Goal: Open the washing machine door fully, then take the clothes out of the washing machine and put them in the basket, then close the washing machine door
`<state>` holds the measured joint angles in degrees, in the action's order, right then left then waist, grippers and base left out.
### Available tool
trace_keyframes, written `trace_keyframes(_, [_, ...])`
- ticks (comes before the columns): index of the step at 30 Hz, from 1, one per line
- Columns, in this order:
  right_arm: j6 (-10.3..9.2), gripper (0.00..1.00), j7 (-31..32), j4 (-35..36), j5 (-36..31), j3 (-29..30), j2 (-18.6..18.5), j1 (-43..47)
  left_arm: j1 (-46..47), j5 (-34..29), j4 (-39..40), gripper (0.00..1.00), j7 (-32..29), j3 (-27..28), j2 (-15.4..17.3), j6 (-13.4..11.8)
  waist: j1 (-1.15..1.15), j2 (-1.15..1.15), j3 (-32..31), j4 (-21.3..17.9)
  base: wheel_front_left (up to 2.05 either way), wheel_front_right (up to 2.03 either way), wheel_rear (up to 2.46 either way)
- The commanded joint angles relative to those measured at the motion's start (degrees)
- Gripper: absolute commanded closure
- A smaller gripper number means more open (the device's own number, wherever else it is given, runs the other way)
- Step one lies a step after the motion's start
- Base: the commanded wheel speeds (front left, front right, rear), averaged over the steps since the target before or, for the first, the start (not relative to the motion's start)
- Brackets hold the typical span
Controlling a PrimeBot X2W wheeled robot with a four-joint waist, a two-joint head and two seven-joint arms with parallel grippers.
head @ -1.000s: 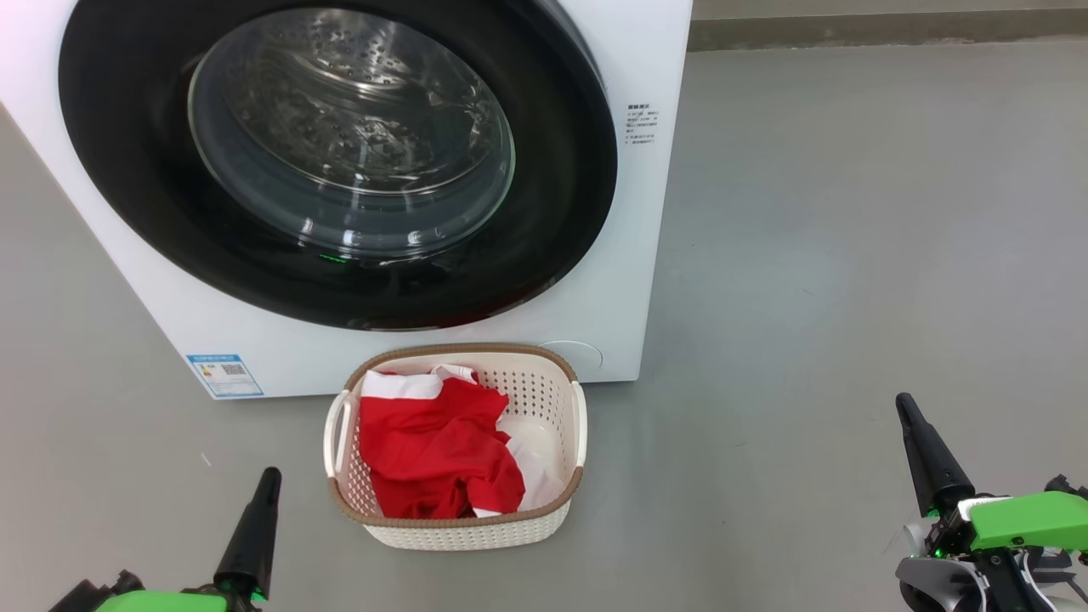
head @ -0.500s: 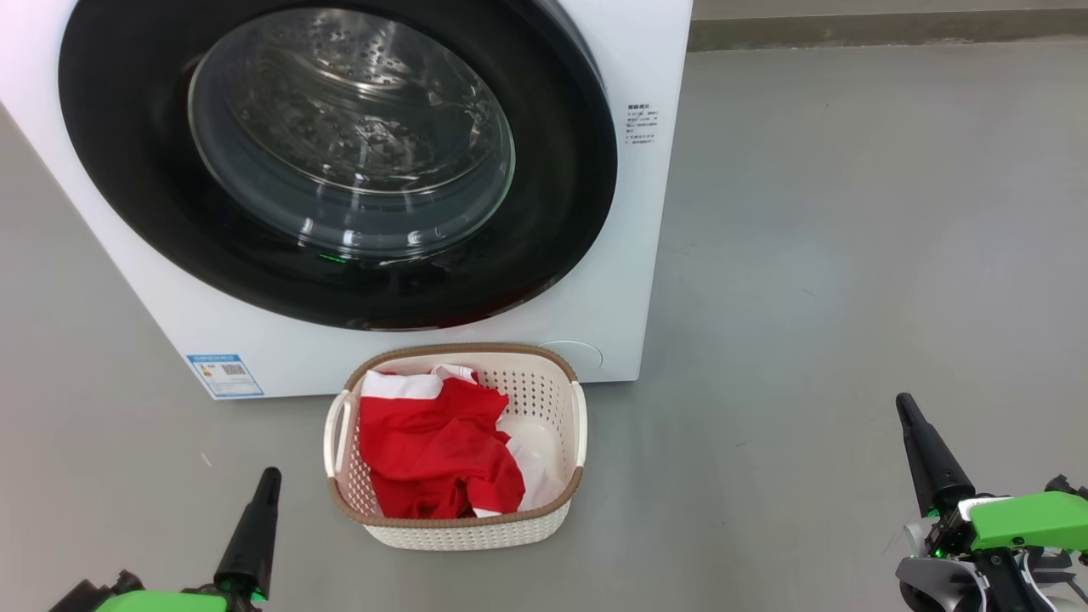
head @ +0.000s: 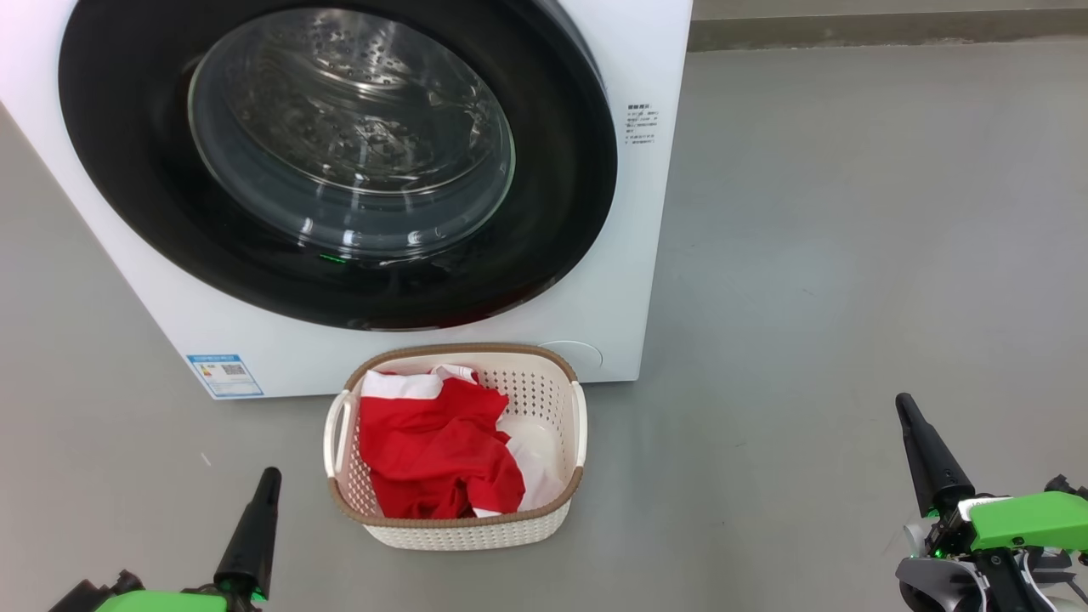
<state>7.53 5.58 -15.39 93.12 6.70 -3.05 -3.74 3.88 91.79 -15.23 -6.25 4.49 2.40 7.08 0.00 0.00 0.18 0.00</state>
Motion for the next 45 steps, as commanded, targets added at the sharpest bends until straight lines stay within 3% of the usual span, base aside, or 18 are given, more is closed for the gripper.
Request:
trace_keyframes(1, [-0.04, 1.00, 0.33, 1.40, -0.35, -0.90, -0.37, -2.38, 2.32, 0.38, 1.18, 1.00, -0.24, 2.03, 0.48, 0.41, 0.00, 0.00, 0.00, 0.00, 0.00, 0.00, 0.00])
trace_keyframes(45, [-0.04, 1.00, 0.62, 1.38, -0.65, -0.54, -0.12, -2.41, 2.31, 0.38, 1.19, 1.00, -0.24, 2.03, 0.48, 0.41, 0.00, 0.00, 0.00, 0.00, 0.00, 0.00, 0.00])
